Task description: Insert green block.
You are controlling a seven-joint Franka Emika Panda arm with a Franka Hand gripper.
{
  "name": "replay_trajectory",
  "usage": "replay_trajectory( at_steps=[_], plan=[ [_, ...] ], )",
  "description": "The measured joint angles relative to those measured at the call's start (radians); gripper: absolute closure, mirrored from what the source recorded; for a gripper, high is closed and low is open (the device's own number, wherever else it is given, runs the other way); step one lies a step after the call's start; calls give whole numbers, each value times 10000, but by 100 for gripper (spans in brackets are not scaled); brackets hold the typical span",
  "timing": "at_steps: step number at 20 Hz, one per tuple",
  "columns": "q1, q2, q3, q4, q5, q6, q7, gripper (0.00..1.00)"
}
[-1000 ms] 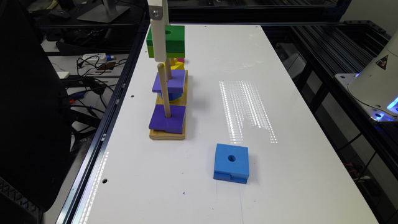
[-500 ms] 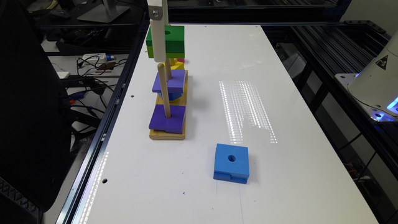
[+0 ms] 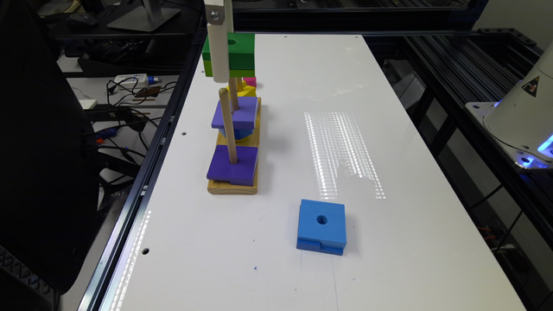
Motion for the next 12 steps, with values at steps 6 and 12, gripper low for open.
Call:
replay_trajectory(
  at_steps=[6,12],
  plan=[
    [9,29,47,11,0,29,10,100],
    [10,212,48,5,-1,177,9,100]
  ],
)
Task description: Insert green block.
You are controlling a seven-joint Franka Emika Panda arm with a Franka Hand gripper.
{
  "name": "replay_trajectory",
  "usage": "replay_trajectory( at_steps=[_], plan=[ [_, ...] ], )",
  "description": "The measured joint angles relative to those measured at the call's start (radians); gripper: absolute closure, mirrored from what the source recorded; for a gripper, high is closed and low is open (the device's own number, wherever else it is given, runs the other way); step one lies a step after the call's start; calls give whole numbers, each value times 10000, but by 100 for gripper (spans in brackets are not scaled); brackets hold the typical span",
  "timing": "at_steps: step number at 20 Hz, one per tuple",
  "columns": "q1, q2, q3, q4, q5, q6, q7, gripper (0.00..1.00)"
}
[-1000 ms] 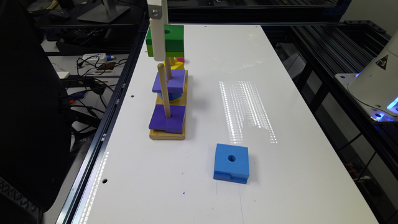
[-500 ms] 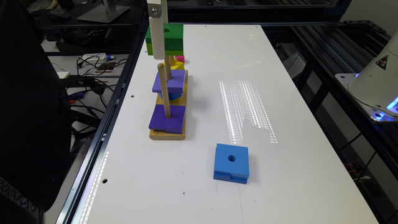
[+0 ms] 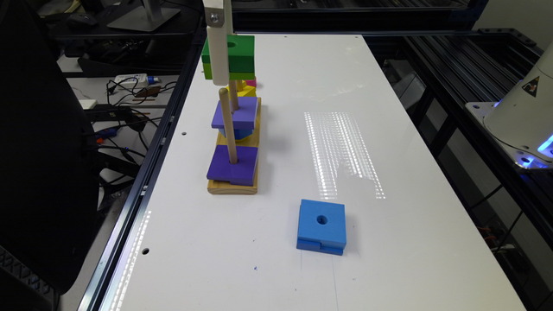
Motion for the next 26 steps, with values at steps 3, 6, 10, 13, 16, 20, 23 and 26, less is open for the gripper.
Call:
replay_trajectory(
  at_steps=[3,6,10,13,16,20,23,26],
  plan=[
    [0,232,-1,-1,-6,240,-3,100],
    [0,260,0,2,-6,269,-3,100],
    [5,308,4,-3,-6,281,-3,100],
    [10,356,10,-3,-6,310,-2,100],
    [10,371,12,-3,-6,321,-2,100],
    [11,471,13,-17,-9,404,-2,100],
    [12,491,13,-6,-11,427,-2,100],
    [12,491,13,-6,-11,428,-2,100]
  ],
)
